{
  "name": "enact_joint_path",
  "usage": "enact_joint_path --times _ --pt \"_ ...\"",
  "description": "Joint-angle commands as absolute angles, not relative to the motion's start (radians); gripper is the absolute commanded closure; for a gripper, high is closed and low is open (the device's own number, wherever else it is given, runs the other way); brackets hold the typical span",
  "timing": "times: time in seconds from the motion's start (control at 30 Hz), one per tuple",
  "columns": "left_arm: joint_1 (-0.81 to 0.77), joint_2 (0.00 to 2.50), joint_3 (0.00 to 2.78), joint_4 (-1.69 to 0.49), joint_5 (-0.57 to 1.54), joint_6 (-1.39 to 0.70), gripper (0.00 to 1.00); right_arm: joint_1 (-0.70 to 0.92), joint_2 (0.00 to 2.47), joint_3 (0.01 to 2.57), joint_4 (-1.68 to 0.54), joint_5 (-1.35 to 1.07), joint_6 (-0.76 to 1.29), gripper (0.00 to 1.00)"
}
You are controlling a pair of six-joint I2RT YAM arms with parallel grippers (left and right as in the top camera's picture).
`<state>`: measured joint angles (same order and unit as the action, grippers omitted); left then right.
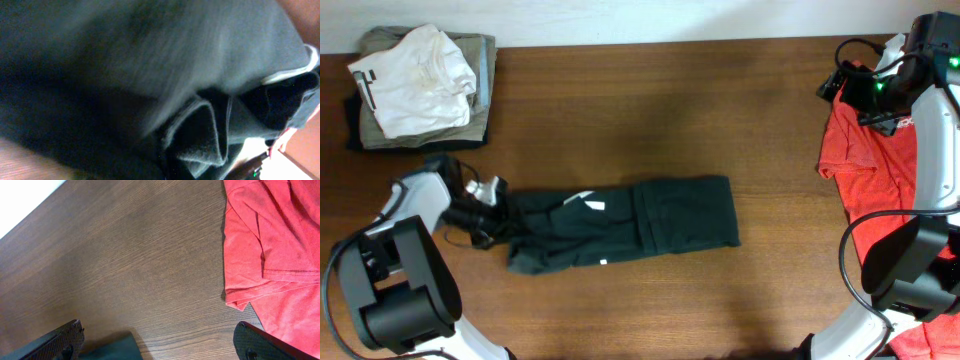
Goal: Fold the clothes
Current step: 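Fold the strip's left end rightward over the bundle with the left gripper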
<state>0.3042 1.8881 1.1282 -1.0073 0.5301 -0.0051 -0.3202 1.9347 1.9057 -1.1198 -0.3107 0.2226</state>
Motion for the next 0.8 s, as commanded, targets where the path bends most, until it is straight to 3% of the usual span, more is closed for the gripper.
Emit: enact_joint_path --times 0.0,0.1,0.37,0.77 --pt "0.32 1.888 1.364 -1.146 0.348 -0.056 0.99 -0.322 1.927 1.914 -1.119 -0.302 0.21 0.01" --pt "0.32 1.888 1.562 -1.279 0.217 -0.09 0.99 -0.322 1.927 1.914 -1.119 -0.302 0.21 0.01" --pt "0.285 1.888 1.856 -1.452 0.213 -0.109 0.99 -0.322 1.927 1.914 -1.119 -0.302 0.21 0.01" --pt "-0.163 1.885 1.778 -1.412 0.217 -0.109 0.99 -0.322 1.927 1.914 -1.119 -0.302 0.21 0.01"
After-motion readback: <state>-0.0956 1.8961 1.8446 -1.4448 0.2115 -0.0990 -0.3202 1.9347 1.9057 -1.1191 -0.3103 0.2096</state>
